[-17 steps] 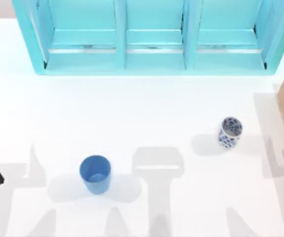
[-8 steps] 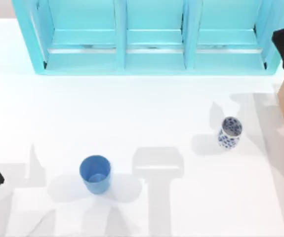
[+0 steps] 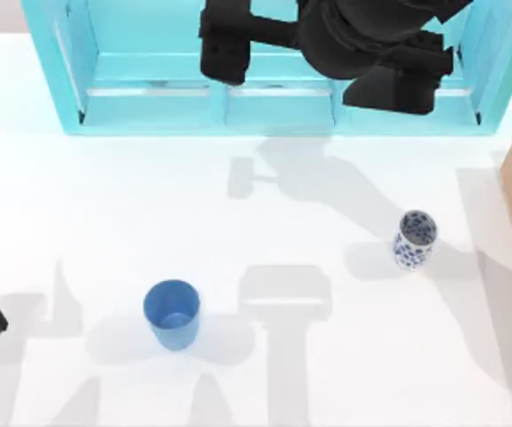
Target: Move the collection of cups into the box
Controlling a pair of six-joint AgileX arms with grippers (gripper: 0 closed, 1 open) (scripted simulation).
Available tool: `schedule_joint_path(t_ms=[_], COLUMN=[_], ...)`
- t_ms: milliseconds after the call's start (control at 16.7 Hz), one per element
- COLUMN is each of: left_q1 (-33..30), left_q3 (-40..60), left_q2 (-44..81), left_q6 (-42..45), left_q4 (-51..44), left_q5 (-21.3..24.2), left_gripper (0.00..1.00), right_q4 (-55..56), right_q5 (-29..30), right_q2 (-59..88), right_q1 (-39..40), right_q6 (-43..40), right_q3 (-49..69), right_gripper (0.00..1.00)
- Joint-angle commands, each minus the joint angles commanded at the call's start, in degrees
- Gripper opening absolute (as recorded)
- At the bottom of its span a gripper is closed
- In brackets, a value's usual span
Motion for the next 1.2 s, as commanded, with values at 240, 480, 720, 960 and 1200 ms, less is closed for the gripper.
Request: schedule_joint_path(t_ms=[240, 480, 720, 960, 1200], left_q1=[0.0, 0.0, 0.0, 0.0, 0.0], left_q3=[0.0, 0.0, 0.0, 0.0, 0.0], left_q2=[0.0, 0.0, 0.0, 0.0, 0.0], left_q6=[0.0, 0.0, 0.0, 0.0, 0.0], left_q4=[0.0, 0.0, 0.0, 0.0, 0.0], left_q5=[0.0, 0.0, 0.0, 0.0, 0.0], left_gripper=[1.0, 1.0, 1.0, 1.0, 1.0], right_q4=[-13.41, -23.6, -29.29, -30.15, -30.06], right_q5=[1.49, 2.54, 3.17, 3.27, 3.21], right_q2=[21.11, 37.16, 46.22, 47.61, 47.86], right_q1=[8.12, 14.24, 17.69, 18.22, 17.96], right_q6=[8.67, 15.26, 18.98, 19.55, 19.48], right_q3=[22.84, 40.62, 50.78, 52.33, 52.36], right_gripper=[1.0, 1.0, 1.0, 1.0, 1.0])
